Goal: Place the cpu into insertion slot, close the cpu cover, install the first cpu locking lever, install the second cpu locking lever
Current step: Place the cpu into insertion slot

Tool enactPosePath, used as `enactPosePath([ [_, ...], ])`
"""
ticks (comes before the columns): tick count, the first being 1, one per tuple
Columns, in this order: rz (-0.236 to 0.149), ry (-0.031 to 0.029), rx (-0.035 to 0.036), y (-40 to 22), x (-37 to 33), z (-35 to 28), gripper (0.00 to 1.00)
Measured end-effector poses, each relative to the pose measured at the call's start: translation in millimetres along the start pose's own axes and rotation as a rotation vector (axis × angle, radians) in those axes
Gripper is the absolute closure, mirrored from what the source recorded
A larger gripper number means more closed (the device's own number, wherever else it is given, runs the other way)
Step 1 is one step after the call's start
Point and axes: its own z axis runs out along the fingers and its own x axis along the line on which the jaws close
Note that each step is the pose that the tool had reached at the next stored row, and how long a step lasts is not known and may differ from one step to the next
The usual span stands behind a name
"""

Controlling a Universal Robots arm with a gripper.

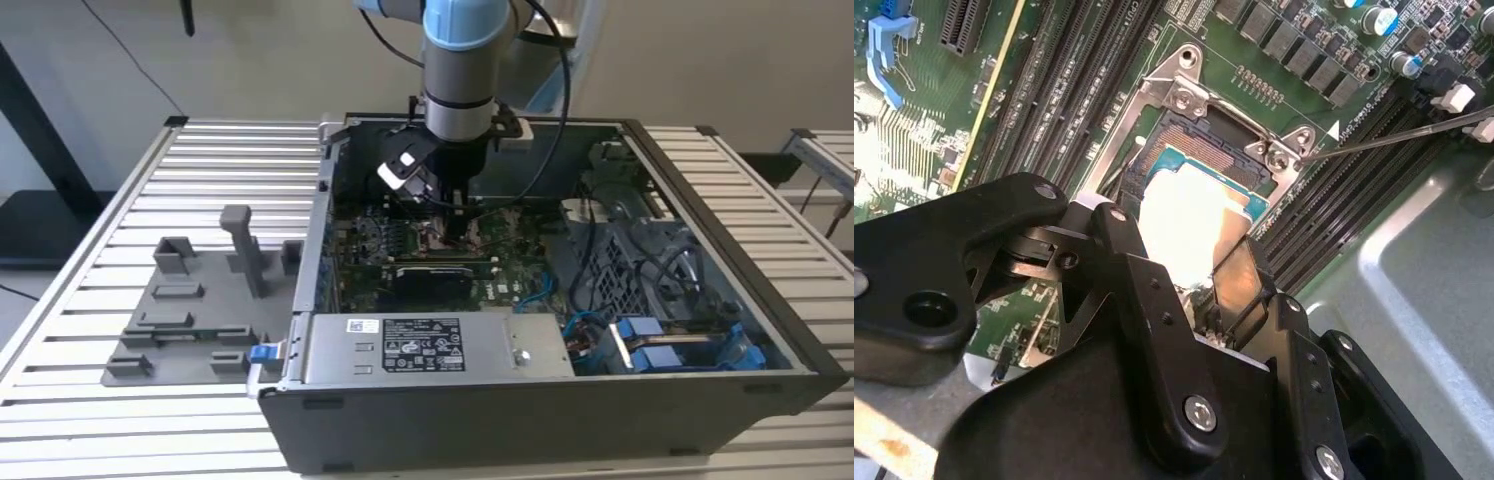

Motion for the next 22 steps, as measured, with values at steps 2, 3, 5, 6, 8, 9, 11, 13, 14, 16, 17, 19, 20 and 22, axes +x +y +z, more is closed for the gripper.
enactPosePath([
  [2,0.000,-0.0005,0.0003,-0.1,-0.1,0.5,0.46],
  [3,0.000,-0.0004,0.0002,-0.1,-0.1,1.0,0.46],
  [5,0.000,-0.0005,0.0003,-0.3,-0.2,1.8,0.46],
  [6,0.000,-0.0005,0.0003,-0.5,-0.3,2.3,0.46],
  [8,0.000,-0.0006,0.0003,-1.3,-0.4,3.6,0.46],
  [9,0.000,-0.0005,0.0003,-1.6,-0.5,4.4,0.46],
  [11,0.000,-0.0005,0.0002,-2.2,-0.6,5.8,0.46],
  [13,0.000,-0.0005,0.0002,-2.3,-0.7,7.0,0.46],
  [14,0.000,-0.0006,0.0002,-2.4,-0.7,7.5,0.46],
  [16,0.001,-0.0005,0.0002,-2.5,-0.8,8.5,0.46],
  [17,0.001,-0.0005,0.0001,-2.6,-0.8,9.1,0.46],
  [19,0.001,-0.0006,0.0001,-2.7,-0.9,10.3,0.46],
  [20,0.001,-0.0005,0.0001,-2.7,-0.9,10.9,0.46],
  [22,0.002,-0.0006,0.0001,-2.8,-1.1,11.8,0.46],
])
